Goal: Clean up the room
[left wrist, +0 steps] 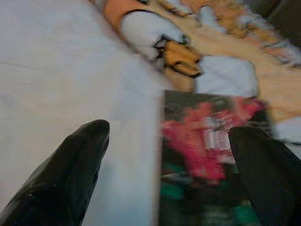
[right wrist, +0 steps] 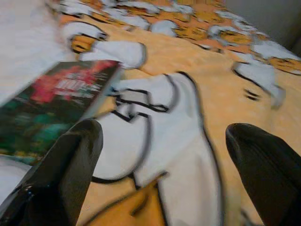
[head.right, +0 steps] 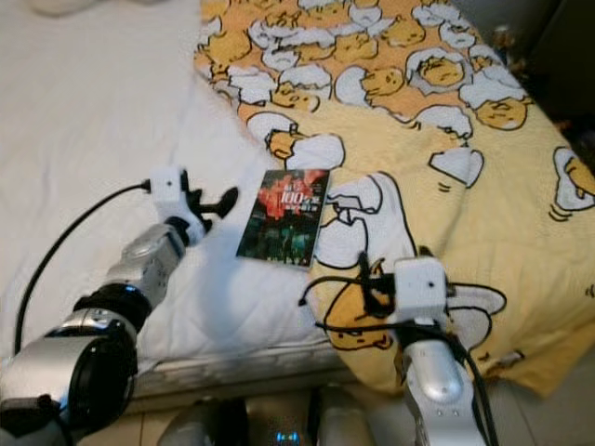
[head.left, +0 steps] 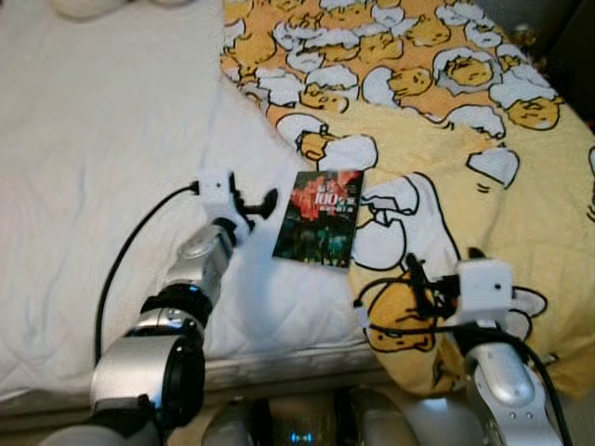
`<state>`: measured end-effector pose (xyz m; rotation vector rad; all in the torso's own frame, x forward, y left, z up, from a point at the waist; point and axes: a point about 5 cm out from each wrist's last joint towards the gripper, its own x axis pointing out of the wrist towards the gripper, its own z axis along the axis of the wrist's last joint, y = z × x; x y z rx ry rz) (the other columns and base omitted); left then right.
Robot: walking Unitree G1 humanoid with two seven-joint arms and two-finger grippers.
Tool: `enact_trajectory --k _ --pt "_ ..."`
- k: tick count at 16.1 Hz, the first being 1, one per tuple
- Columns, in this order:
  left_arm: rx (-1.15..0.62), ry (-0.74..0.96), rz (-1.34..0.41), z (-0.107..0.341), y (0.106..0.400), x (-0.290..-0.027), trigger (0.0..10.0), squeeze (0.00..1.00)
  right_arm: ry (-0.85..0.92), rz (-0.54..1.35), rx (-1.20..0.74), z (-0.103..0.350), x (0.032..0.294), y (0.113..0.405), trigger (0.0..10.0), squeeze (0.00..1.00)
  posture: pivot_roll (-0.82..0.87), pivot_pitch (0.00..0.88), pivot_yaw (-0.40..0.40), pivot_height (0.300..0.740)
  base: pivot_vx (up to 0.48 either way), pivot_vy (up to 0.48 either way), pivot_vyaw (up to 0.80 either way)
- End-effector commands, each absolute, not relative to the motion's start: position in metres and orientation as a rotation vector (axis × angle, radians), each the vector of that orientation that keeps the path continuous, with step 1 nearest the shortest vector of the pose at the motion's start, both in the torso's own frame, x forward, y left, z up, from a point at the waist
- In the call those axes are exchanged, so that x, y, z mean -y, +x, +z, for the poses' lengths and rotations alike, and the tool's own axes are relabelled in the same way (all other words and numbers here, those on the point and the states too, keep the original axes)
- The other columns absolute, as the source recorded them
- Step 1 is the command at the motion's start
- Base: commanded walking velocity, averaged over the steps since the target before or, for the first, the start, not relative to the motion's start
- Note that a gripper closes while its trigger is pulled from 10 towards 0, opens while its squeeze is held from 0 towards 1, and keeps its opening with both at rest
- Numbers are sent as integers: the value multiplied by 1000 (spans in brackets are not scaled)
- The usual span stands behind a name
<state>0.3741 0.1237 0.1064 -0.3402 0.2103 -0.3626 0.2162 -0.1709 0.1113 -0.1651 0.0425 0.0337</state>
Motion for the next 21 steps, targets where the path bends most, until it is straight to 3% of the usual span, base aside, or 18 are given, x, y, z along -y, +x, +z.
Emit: enact_trajectory --k 1,7,15,21 --pt "-215 -360 -455 110 374 -112 10000 0 -170 34 -57 110 171 212 10000 0 -321 216 50 731 0 0 0" --pt "-359 -221 -507 81 360 -109 10000 0 -174 40 -87 107 172 203 10000 0 -342 230 57 731 0 0 0" --pt "-426 -318 -656 54 332 -91 10000 0 -180 51 -111 102 173 200 10000 0 -333 232 54 731 0 0 0" --pt "-471 -293 -547 44 330 -96 10000 0 -165 71 -104 103 168 205 10000 0 -336 236 48 731 0 0 0"
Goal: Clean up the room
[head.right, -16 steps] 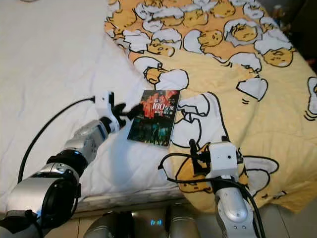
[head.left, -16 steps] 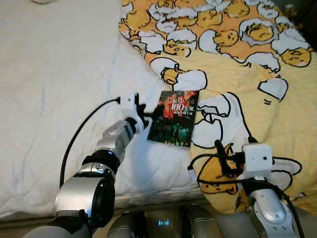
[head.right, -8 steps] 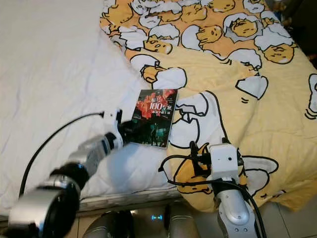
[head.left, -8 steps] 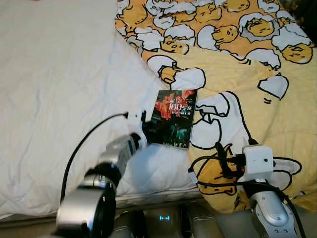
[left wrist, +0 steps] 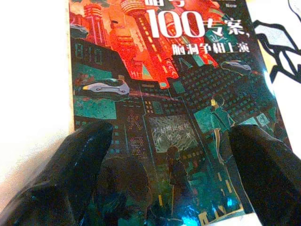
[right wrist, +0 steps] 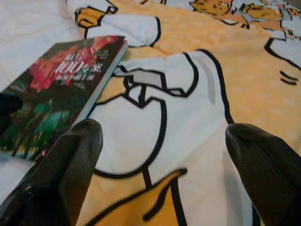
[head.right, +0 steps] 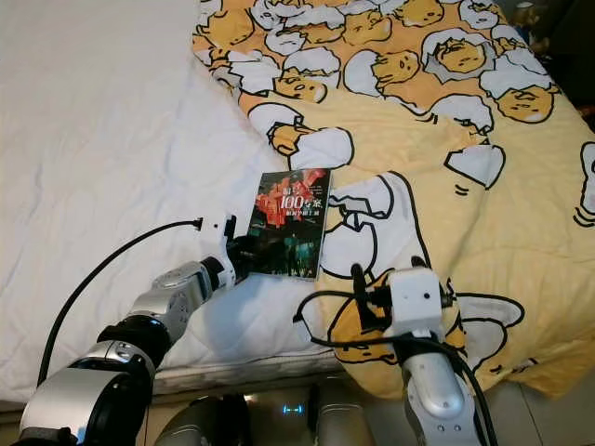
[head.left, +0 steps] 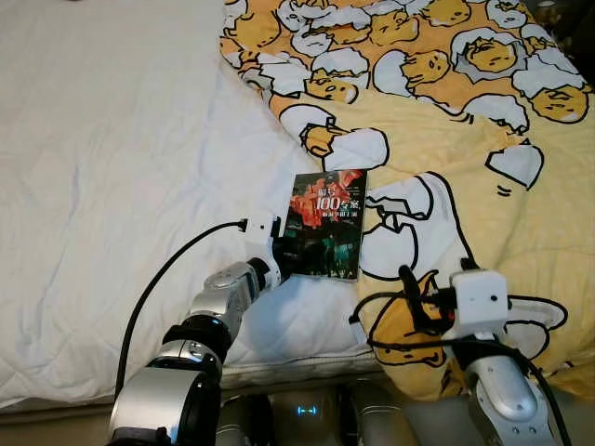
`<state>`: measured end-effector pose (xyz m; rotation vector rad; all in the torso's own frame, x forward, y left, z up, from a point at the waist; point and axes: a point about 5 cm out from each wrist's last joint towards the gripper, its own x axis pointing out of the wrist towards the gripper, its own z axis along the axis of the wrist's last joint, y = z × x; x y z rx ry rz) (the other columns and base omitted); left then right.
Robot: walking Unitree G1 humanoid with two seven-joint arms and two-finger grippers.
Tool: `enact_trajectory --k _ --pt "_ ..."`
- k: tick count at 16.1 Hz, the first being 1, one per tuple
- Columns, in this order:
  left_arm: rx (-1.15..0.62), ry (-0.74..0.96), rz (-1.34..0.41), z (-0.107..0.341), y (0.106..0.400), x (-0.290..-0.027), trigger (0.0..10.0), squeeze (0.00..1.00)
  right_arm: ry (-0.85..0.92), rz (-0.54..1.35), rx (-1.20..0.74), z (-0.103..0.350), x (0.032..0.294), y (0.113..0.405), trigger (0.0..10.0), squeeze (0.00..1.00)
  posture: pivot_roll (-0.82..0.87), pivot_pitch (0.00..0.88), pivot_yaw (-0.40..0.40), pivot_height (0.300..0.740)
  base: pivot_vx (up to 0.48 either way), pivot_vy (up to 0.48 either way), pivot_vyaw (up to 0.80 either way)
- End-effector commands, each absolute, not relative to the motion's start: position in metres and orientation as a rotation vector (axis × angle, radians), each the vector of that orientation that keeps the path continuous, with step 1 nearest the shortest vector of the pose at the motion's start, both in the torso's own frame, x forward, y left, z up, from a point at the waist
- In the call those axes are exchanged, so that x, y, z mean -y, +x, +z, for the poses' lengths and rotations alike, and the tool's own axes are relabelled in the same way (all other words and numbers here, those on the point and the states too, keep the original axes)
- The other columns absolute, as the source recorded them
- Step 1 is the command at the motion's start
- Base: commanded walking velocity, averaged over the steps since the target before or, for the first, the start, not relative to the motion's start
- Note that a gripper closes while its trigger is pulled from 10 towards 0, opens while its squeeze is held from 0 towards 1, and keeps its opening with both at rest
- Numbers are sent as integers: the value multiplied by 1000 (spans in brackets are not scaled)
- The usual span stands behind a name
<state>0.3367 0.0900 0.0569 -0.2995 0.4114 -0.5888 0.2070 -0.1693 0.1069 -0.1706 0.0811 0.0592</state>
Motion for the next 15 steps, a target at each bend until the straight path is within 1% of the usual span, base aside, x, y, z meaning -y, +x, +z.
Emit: enact_trajectory --k 1,2,5,7,8,9,10,12,14,15 --pt "-476 -363 -582 46 329 -89 10000 0 -158 79 -100 104 165 206 10000 0 -336 234 50 731 0 0 0" --pt "-480 -417 -627 47 328 -81 10000 0 -154 86 -99 104 163 207 10000 0 -337 233 50 731 0 0 0" --pt "-546 -410 -688 36 316 -65 10000 0 -150 88 -104 102 162 207 10000 0 -335 236 50 731 0 0 0" --pt "-643 -328 -736 19 299 -52 10000 0 -148 94 -106 102 160 209 10000 0 -334 237 50 731 0 0 0" --pt "-668 -251 -712 12 294 -52 9647 0 -148 95 -106 102 159 209 10000 0 -336 236 51 731 0 0 0" --pt "-683 -232 -720 9 291 -52 6471 0 -149 96 -106 101 159 210 10000 0 -337 236 51 731 0 0 0" --pt "-694 -228 -722 7 289 -53 0 0 -148 96 -107 101 159 210 10000 0 -337 235 51 731 0 0 0" --pt "-707 -229 -643 1 288 -57 0 0 -147 98 -110 100 159 209 10000 0 -336 230 53 731 0 0 0" --pt "-683 -322 -617 3 287 -51 0 0 -116 129 -120 98 157 209 10000 0 -335 223 51 731 0 0 0" --pt "-671 -361 -601 5 289 -49 0 0 -89 165 -160 92 156 206 10000 0 -337 215 49 731 0 0 0"
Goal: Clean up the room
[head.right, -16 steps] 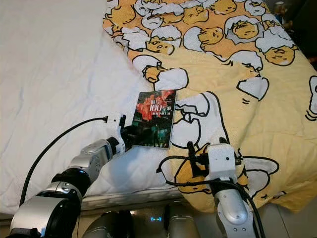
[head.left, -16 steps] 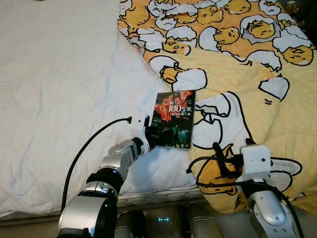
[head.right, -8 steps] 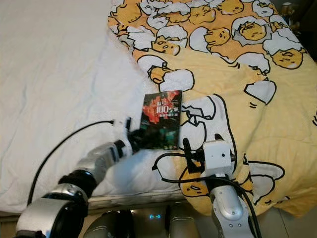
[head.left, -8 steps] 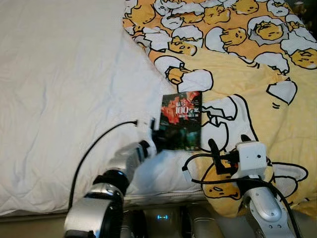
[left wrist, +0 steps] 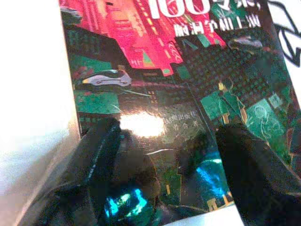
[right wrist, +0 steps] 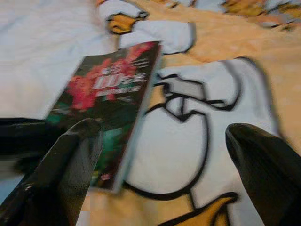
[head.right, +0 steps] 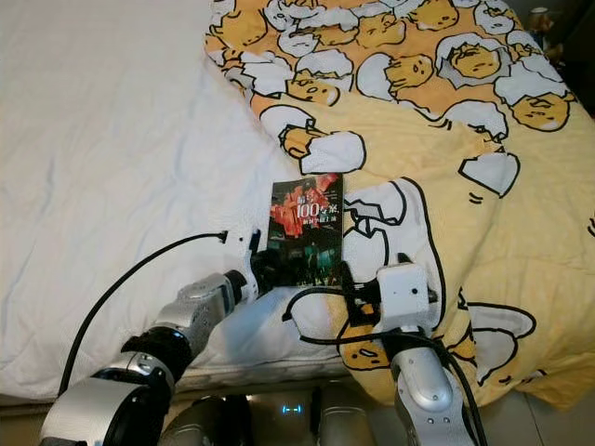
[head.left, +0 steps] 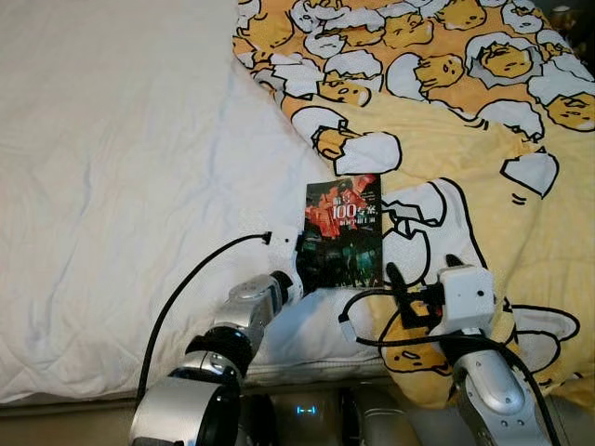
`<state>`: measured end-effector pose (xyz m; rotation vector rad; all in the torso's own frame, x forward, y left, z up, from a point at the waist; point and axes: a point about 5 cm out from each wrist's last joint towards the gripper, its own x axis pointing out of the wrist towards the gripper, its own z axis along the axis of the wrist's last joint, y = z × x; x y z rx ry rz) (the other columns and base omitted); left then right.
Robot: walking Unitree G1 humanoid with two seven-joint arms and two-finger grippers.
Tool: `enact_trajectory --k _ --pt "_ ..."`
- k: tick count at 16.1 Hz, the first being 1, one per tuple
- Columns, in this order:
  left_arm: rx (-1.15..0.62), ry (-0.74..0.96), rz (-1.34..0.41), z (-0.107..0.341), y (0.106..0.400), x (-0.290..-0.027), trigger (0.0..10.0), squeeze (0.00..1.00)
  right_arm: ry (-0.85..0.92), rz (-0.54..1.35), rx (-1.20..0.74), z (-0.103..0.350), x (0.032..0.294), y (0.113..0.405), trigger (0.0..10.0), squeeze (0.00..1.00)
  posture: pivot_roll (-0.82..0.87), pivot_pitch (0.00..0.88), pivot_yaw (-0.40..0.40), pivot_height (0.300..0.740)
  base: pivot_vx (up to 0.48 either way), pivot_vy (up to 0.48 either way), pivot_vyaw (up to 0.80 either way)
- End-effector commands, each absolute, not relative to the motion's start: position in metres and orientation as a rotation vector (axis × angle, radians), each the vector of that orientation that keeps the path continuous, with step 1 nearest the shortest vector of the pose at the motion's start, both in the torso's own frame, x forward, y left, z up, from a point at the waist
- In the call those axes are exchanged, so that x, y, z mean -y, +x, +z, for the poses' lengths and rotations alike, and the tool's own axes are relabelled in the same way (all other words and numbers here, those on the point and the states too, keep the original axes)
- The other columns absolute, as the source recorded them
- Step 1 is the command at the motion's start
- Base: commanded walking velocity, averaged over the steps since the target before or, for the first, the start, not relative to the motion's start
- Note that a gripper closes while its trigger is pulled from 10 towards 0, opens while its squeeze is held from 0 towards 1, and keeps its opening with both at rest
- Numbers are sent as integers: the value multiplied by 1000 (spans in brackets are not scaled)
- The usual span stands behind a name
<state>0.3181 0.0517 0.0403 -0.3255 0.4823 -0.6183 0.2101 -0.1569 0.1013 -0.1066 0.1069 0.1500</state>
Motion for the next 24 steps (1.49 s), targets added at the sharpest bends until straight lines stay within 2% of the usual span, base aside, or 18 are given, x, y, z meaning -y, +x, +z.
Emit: enact_trajectory --k 1,7,12,15,19,20,21,22,23,24 --pt "-665 -389 -587 6 290 -48 0 0 -67 196 -207 85 156 203 10000 0 -338 210 48 731 0 0 0" --pt "-585 -577 -572 22 302 -43 0 0 -60 269 -266 75 154 197 10000 0 -339 219 39 731 0 0 0" --pt "-478 -591 -660 39 311 -40 0 0 -61 248 -268 76 160 199 10000 0 -332 221 30 731 0 0 0" --pt "-401 -629 -676 51 319 -46 0 0 -56 230 -269 75 164 202 10000 0 -330 216 27 731 0 0 0" --pt "-202 -735 -696 91 341 -63 0 0 -56 233 -269 75 163 205 10000 0 -315 211 28 731 0 0 0" --pt "-202 -735 -696 91 341 -63 0 0 -56 233 -269 75 163 205 10000 0 -315 211 28 731 0 0 0" --pt "-120 -680 -708 110 347 -74 0 0 -54 239 -270 73 162 206 10000 0 -309 209 29 731 0 0 0" --pt "-134 -579 -679 109 349 -78 0 0 -53 241 -270 73 161 207 10000 0 -305 208 30 731 0 0 0" --pt "-148 -420 -610 103 349 -83 6588 0 -53 241 -268 73 161 207 10000 0 -305 206 32 731 0 0 0" --pt "-173 -240 -540 93 346 -89 10000 1000 -57 242 -264 73 161 207 10000 0 -306 205 35 731 0 0 0"
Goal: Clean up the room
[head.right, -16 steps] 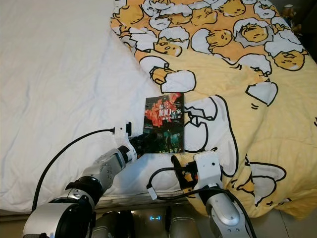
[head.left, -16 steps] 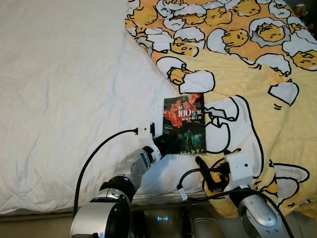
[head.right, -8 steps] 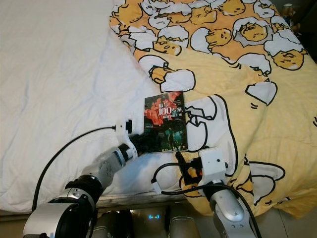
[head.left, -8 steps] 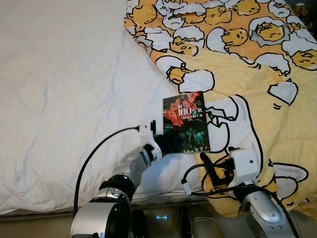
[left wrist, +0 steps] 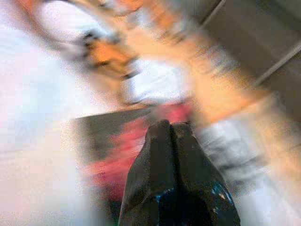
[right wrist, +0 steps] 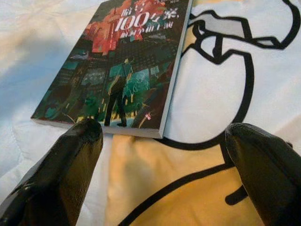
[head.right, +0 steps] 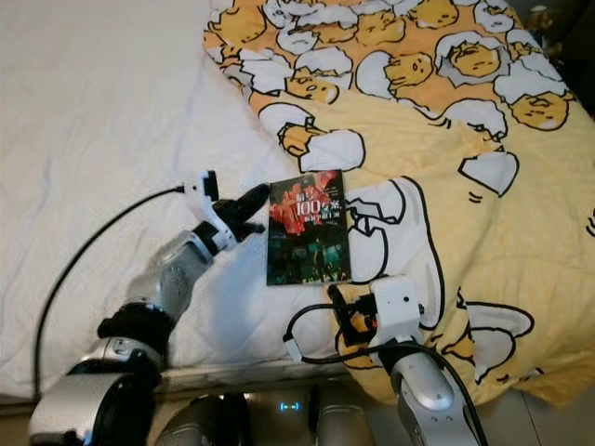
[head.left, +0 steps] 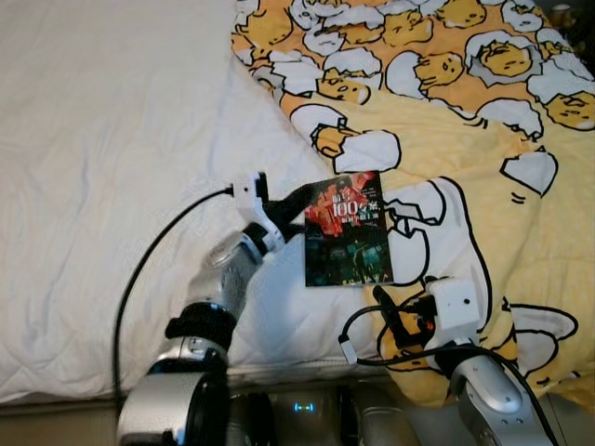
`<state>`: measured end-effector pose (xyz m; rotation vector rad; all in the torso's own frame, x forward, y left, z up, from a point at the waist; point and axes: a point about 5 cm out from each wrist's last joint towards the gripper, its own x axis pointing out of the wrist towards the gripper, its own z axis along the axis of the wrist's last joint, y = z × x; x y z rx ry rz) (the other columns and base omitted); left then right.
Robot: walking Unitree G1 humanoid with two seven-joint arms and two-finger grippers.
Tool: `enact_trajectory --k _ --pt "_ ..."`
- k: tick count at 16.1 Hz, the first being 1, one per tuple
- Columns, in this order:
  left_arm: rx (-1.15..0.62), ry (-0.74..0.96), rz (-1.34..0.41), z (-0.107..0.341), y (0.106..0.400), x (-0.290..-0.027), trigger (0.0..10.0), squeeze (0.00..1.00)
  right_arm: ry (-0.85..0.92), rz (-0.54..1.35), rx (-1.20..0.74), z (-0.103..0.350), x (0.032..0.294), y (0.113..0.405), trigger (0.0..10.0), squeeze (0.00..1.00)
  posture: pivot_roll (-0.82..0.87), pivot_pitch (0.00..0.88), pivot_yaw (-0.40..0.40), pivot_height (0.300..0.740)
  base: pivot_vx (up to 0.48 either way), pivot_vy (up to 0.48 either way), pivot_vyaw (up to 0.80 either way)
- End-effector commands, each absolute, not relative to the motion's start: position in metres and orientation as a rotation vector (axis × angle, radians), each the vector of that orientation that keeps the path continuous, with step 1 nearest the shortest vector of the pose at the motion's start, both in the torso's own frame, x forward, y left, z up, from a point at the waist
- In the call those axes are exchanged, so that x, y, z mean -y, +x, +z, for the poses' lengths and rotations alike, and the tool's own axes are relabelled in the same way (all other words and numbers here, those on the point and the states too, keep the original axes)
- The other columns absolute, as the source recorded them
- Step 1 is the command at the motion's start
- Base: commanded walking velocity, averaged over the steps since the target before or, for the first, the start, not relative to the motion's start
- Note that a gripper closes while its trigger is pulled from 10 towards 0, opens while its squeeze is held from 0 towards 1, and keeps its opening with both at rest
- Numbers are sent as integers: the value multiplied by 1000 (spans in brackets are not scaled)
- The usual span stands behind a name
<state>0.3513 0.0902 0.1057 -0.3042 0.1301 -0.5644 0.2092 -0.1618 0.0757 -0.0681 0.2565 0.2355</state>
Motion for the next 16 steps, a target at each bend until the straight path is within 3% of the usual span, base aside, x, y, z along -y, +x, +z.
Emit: enact_trajectory --k 1,6,16 --pt "-198 -175 -527 85 342 -93 10000 1000 -65 245 -257 74 160 207 10000 0 -309 204 37 731 0 0 0" --pt "-257 -281 -432 62 325 -111 10000 1000 -93 244 -219 78 166 204 10000 0 -313 191 30 731 0 0 0" --pt "-403 -304 -489 33 311 -82 10000 1000 -100 259 -208 76 165 201 10000 0 -323 187 28 731 0 0 0"
